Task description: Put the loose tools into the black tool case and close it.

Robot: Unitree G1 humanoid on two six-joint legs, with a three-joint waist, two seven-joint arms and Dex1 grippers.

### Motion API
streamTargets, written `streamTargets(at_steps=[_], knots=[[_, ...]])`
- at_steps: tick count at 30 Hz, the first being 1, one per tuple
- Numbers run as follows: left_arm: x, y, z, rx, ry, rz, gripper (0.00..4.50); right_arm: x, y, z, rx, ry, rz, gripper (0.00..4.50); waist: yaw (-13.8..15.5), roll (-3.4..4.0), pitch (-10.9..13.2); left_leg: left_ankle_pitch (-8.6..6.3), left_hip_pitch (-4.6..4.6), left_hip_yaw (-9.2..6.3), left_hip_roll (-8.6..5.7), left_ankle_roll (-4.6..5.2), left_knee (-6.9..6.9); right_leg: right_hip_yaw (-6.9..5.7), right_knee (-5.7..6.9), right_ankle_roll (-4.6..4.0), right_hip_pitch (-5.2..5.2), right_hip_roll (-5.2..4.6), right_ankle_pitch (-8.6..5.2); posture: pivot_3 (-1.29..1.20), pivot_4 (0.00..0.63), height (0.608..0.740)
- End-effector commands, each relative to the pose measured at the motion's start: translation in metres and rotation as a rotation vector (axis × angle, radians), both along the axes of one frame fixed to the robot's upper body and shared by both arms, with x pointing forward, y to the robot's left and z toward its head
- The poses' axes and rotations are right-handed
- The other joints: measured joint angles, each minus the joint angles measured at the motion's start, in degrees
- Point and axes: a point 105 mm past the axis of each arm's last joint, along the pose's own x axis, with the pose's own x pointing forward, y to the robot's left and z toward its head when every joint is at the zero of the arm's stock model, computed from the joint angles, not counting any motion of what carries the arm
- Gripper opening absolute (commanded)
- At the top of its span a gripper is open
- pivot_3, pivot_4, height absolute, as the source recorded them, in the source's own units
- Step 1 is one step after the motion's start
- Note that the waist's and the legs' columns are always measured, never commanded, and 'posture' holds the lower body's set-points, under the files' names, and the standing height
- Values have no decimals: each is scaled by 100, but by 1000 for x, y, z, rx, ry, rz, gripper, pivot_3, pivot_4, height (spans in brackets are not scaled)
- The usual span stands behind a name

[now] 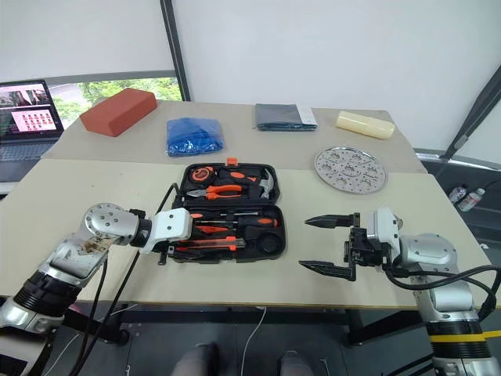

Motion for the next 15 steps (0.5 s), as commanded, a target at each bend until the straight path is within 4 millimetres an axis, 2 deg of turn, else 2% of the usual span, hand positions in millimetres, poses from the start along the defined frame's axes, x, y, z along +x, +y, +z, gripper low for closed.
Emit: streamTargets(at_steps=[1, 2, 4, 6, 7, 9, 10, 15], knots=[[6, -8, 6, 13, -44, -23, 1662, -1, -4, 13, -9, -62, -26, 4500, 14, 1, 1, 0, 1, 0, -1, 0, 3, 0, -1, 1, 4, 0, 0, 0, 150, 740], [4, -11, 6, -4, -29, -35, 1662, -1, -4, 13, -7, -62, -29, 4500, 10, 1, 1, 0, 0, -1, -2, 0, 7, 0, -1, 2, 5, -1, 0, 0, 150, 740], [5, -17, 6, -35, -27, -41, 2663, -2, -3, 13, -4, -60, -33, 4500, 6, 2, 1, 0, 1, -1, -2, 0, 10, 0, -1, 4, 8, -2, 1, 0, 150, 740], [5, -22, 8, -107, -8, -26, 3152, -3, -3, 13, -2, -55, -38, 4500, 8, 2, 0, 0, 1, -4, -2, 0, 10, 0, -2, 4, 11, -2, 2, 0, 150, 740], [6, -24, 11, -143, -13, -30, 3616, -4, -3, 12, -2, -53, -40, 4500, 8, 2, 0, 0, 3, -5, -4, 1, 11, -1, -2, 5, 15, -2, 1, 0, 150, 740], [7, -25, 17, -224, 4, -17, 4265, -4, -4, 12, -1, -50, -44, 4500, 9, 2, 0, 0, 3, -7, -5, 1, 11, -1, -2, 6, 16, -2, 1, 0, 150, 740], [7, -24, 19, -248, 8, -14, 4464, -4, -4, 12, 0, -48, -46, 4500, 7, 2, 1, 0, 3, -8, -6, 1, 12, -1, -2, 6, 17, -3, 1, 0, 150, 740], [6, -5, 31, -401, -2, -28, 4464, -3, -4, 12, 13, -37, -59, 4500, -30, 3, 0, 0, 8, -13, -6, 2, 12, -1, 0, 5, 17, 0, 2, 0, 150, 740]])
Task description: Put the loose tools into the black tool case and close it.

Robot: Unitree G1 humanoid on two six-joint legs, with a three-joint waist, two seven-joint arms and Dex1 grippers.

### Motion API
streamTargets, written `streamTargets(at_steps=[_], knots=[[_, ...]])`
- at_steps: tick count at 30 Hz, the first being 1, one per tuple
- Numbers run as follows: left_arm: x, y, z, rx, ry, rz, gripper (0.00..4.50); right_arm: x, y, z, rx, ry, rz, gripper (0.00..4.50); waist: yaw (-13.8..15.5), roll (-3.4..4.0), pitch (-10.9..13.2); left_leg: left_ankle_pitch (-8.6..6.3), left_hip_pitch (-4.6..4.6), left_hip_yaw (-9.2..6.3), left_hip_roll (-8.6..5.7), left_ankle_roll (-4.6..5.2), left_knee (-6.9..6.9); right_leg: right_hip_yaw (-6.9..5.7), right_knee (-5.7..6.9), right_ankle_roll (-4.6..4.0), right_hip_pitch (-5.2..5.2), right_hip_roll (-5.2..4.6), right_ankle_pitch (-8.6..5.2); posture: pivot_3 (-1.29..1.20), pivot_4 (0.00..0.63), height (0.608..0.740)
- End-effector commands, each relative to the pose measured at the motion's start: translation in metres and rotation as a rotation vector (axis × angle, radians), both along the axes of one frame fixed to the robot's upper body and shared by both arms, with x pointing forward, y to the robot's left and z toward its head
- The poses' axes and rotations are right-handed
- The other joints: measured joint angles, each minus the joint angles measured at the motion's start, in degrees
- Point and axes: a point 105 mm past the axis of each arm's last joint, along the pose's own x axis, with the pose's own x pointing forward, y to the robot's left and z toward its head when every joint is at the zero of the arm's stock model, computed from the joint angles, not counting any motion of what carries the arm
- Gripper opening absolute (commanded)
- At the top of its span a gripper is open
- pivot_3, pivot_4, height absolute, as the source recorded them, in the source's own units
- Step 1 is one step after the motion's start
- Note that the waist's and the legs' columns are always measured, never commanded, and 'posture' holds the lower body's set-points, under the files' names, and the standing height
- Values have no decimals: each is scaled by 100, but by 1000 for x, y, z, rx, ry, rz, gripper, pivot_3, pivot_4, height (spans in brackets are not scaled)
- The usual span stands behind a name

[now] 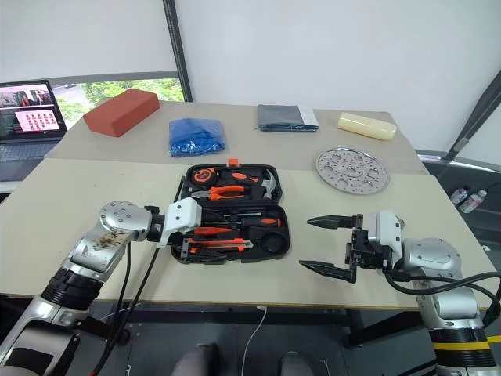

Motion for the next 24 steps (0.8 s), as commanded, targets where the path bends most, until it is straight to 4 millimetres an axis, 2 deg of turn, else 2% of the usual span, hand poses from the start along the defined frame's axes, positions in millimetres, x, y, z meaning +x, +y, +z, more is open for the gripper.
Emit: streamTargets(at_steps=[1, 4, 5, 13, 16, 20, 24], knots=[[2, 18, 18, -115, -59, 15, 4202, -1, -3, 11, 3, -37, -18, 4500, -10, 0, 0, 0, 1, -1, 0, 0, -1, 0, 0, 0, 0, 0, 0, 0, 150, 740], [1, 35, 7, -69, -40, 42, 3445, 0, -3, 9, 14, -30, -31, 4500, 3, 1, 1, 0, 1, -1, 0, 0, -1, -1, -1, 0, 4, -1, 0, 0, 150, 740], [0, 36, 5, -63, -31, 45, 2954, 0, -3, 8, 16, -29, -34, 4500, 4, 1, 1, 0, 2, 0, 0, 0, -1, -1, -1, 0, 4, -1, 0, 0, 150, 740], [-10, 40, -18, -14, 9, 73, 62, 0, -3, 4, 37, -16, -64, 4500, 24, 2, 1, -1, 1, 1, -1, -1, 0, -3, -3, 0, 7, -5, 0, 0, 150, 740], [-16, 37, -32, 23, 53, 58, 10, -1, -2, 3, 40, -12, -67, 4500, 19, 5, -1, -1, 4, 1, -1, -1, 0, -4, -3, -1, 10, -5, -1, 0, 150, 740], [-14, 42, -53, 104, 109, 129, 10, 0, -3, 3, 44, -10, -76, 4500, 19, 21, -10, -1, 7, 1, -1, -1, 0, -4, -5, -1, 15, -6, -1, 0, 150, 740], [-13, 34, -70, 116, 155, 156, 10, 2, -1, 2, 52, -11, -81, 4500, 22, 39, -20, -2, 23, 1, -3, -3, -1, -3, -6, 2, 27, -8, -7, 0, 150, 740]])
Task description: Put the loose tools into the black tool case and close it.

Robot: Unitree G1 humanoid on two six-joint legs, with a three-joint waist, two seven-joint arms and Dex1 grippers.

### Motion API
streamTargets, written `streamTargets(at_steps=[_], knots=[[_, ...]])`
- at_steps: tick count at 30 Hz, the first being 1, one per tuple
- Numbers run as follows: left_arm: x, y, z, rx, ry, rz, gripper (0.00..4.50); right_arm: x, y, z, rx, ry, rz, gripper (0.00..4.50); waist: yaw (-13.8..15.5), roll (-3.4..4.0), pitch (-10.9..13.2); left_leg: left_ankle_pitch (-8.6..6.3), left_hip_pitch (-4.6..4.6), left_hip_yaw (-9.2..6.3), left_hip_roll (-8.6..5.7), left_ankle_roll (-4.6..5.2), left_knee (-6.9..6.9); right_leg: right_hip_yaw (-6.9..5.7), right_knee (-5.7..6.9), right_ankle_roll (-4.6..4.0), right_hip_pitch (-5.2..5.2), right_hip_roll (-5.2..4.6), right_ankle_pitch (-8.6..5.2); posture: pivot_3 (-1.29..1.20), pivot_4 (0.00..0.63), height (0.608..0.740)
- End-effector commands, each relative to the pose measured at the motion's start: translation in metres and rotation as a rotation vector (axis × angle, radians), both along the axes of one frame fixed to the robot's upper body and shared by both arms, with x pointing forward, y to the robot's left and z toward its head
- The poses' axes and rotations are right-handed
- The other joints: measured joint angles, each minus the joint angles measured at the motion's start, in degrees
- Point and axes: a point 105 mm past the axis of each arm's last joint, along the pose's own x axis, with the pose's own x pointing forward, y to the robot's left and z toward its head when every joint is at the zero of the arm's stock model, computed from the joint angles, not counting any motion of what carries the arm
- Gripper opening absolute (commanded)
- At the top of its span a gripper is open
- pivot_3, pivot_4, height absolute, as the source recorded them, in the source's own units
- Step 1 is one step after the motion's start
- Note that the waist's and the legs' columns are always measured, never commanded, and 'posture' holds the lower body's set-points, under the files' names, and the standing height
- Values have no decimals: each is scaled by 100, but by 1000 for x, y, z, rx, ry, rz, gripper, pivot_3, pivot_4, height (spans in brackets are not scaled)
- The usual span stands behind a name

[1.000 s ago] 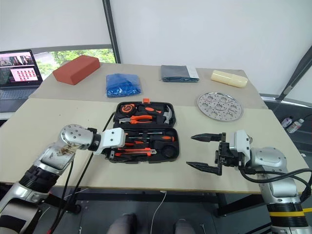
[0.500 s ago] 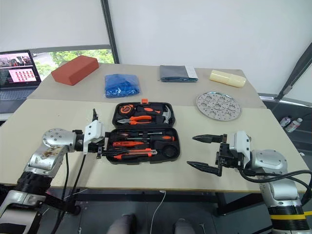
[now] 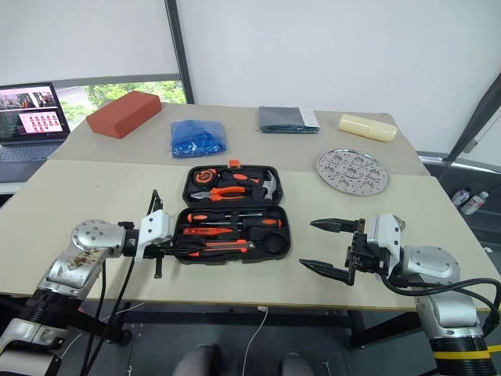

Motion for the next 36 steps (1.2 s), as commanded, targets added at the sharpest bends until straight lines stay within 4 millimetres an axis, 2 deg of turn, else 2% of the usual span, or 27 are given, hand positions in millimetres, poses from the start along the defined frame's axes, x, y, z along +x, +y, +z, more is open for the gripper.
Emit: streamTargets(at_steps=[1, 7, 9, 12, 15, 17, 21, 25, 26, 28, 31, 33, 36], knots=[[-5, -2, -38, 71, 119, 47, 10, 1, 1, 9, 19, -40, -11, 4500, 11, 4, -2, -2, 5, 0, 0, -3, 0, 1, 0, 8, 2, 0, -16, 0, 150, 740], [0, -12, -38, 22, 118, 69, 10, 3, 2, 10, 29, -41, -16, 4500, 10, 13, -8, -27, 59, 1, -5, -43, -3, 1, -3, 0, 55, -7, -43, 0, 150, 740], [-3, -14, -28, -20, 103, 39, 10, 3, 1, 10, 29, -41, -16, 4500, 2, 20, -12, -27, 68, 1, -5, -43, -6, 1, -4, -1, 64, -7, -45, 0, 150, 740], [-4, -12, -1, -167, 65, 32, 10, 2, -6, 12, 26, -43, -45, 4500, -13, 21, -13, -27, 68, 1, -5, -42, -12, 1, -6, -3, 63, -7, -46, 0, 150, 740], [-9, -5, 37, -350, -39, -6, 643, 0, -23, 12, 30, -36, -130, 4500, -9, 15, -9, -26, 65, 1, -5, -41, -21, 1, -6, -6, 56, -7, -48, 0, 150, 740], [-16, 2, 51, -405, -79, -23, 1398, -2, -38, 10, 47, -28, -218, 4500, 8, 9, -5, -15, 53, -2, -5, -22, -26, -2, -5, -5, 48, -7, -50, 0, 150, 740], [-28, 13, 58, -413, -101, 42, 2821, -9, -82, -4, 98, -10, -480, 4500, 2, 10, -6, -13, 48, -1, -5, -8, -31, -3, -16, -6, 49, -8, -49, 0, 150, 740], [-54, 11, 58, -512, -40, 35, 4233, -28, -128, -35, 56, 43, -754, 4500, -9, 10, -6, -18, 51, 0, -6, -12, -38, -2, -26, 0, 51, -11, -58, 0, 150, 740], [-60, 10, 58, -550, -26, 35, 4445, -32, -139, -45, 30, 68, -835, 4500, -10, 11, -5, -31, 52, 1, -7, -34, -39, -3, -27, -4, 51, -13, -61, 0, 150, 740], [-74, 8, 53, -592, 5, 15, 4445, -42, -161, -63, -14, 128, -977, 4500, -21, 12, -5, -32, 52, 2, -6, -35, -37, -2, -25, -6, 48, -14, -60, 0, 150, 740], [-75, 13, 51, -637, 13, 60, 4445, -46, -165, -64, -10, 146, -1005, 4500, -39, 23, -2, -35, 70, 3, -7, -40, -37, -2, -26, -12, 48, -20, -57, 0, 150, 740], [-76, 12, 54, -645, 9, 57, 4445, -32, -160, -50, -21, 128, -966, 4500, -64, 24, -2, -36, 76, 3, -8, -41, -38, -1, -26, -14, 26, -22, -56, 0, 150, 740], [-79, 5, 56, -634, 8, 19, 4445, 4, -154, -25, -129, 134, -884, 4500, -190, 52, 12, -35, 75, 1, -18, -41, -31, 15, -26, -17, 16, -24, -54, 0, 150, 740]])
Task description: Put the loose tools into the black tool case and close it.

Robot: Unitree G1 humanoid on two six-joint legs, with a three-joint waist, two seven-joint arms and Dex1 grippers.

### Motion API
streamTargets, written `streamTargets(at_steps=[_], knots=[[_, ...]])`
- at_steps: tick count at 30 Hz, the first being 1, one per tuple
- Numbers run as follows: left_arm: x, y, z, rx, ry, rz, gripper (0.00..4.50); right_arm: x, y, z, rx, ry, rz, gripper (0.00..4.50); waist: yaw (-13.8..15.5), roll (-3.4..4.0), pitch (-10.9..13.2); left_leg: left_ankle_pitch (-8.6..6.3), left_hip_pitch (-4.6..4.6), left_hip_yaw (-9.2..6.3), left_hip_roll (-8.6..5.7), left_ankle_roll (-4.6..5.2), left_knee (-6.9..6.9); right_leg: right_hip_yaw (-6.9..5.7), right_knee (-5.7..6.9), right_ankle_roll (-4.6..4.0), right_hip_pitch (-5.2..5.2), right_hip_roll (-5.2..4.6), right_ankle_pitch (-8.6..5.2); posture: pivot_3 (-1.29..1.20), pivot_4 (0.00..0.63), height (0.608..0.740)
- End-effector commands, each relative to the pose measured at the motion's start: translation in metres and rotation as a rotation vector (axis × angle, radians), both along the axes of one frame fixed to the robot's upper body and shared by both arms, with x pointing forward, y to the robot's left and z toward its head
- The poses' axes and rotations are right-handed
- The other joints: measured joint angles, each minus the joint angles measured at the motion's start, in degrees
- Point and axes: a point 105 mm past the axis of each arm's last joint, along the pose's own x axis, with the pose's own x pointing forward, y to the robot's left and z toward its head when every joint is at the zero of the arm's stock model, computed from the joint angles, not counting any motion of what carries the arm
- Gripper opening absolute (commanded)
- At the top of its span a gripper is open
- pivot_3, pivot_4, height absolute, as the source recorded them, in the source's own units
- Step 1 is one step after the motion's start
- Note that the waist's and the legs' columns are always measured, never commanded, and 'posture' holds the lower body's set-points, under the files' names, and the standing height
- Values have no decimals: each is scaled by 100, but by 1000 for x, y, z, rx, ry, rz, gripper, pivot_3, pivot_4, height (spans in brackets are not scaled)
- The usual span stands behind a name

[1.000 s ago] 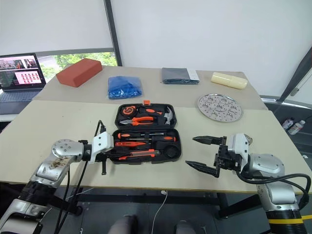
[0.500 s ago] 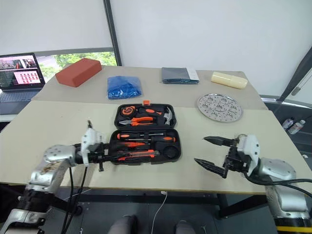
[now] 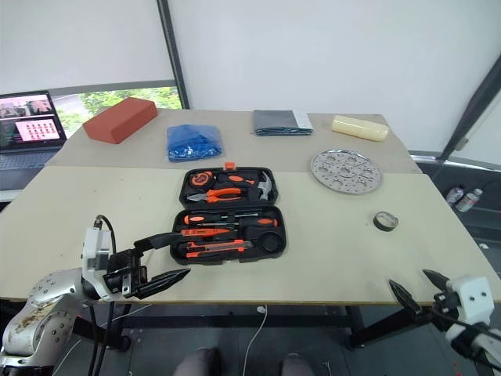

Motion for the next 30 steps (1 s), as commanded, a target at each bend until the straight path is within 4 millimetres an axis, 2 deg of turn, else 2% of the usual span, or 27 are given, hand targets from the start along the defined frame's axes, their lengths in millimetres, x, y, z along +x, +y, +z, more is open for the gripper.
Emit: streamTargets(at_steps=[1, 4, 7, 10, 12, 16, 22, 26, 27, 30], knots=[[-5, -10, 14, 3, -57, -53, 4445, 46, 7, 45, -124, 23, 111, 4500, -82, 14, 6, 0, -1, 3, -17, 1, -2, 22, 0, 1, -1, -6, 1, 0, 150, 740], [-1, -16, 17, -13, -66, -52, 4445, 77, 4, 42, -215, 164, 162, 4500, -88, -5, 14, 3, 6, -3, -23, 6, 1, 42, 0, 3, -5, 9, 3, 0, 150, 740], [-1, -21, 15, 1, -74, -62, 4445, 106, -3, 41, -249, 249, 135, 4500, -15, -31, 17, 3, -1, -10, -23, 11, -9, 45, 0, 3, -6, 22, 2, 0, 150, 740], [-1, -22, 14, 16, -84, -64, 4445, 123, -5, 35, -286, 334, 121, 4500, 13, -27, 17, 18, -48, -4, -36, 69, -14, 74, 1, -13, -19, 23, 10, 0, 150, 740], [-2, -23, 13, 23, -86, -63, 4445, 132, -4, 32, -306, 384, 111, 4500, 7, -26, 18, -2, -70, -5, -42, 84, -11, 80, 0, 32, -31, 25, 18, 0, 150, 740], [-3, -21, 15, 38, -105, -52, 4500, 141, -1, 28, -311, 468, 100, 3421, -9, -23, 20, -25, -82, -2, -47, 99, -8, 84, -8, 41, -37, 23, 9, 0, 150, 740], [-6, -18, 19, 41, -119, -50, 4500, 151, 6, 35, -319, 448, 125, 1409, -14, -23, 21, -25, -80, -3, -46, 97, 6, 83, -2, 40, -33, 24, 9, 0, 150, 740], [-8, -18, 18, 48, -121, -51, 4500, 156, 15, 48, -277, 381, 194, 90, -20, -20, 23, -24, -79, -2, -47, 97, 23, 88, 0, 36, -28, 22, 11, 0, 150, 740], [-8, -18, 18, 49, -122, -45, 4500, 156, 23, 54, -250, 356, 246, 90, -25, -19, 23, -24, -79, -2, -47, 97, 25, 89, 1, 34, -28, 22, 12, 0, 150, 740], [-8, -12, 19, 49, -122, -18, 4500, 147, 74, 85, -119, 272, 587, 90, -43, -16, 25, -24, -76, -2, -46, 97, 25, 90, 4, 38, -27, 24, 16, 0, 150, 740]])
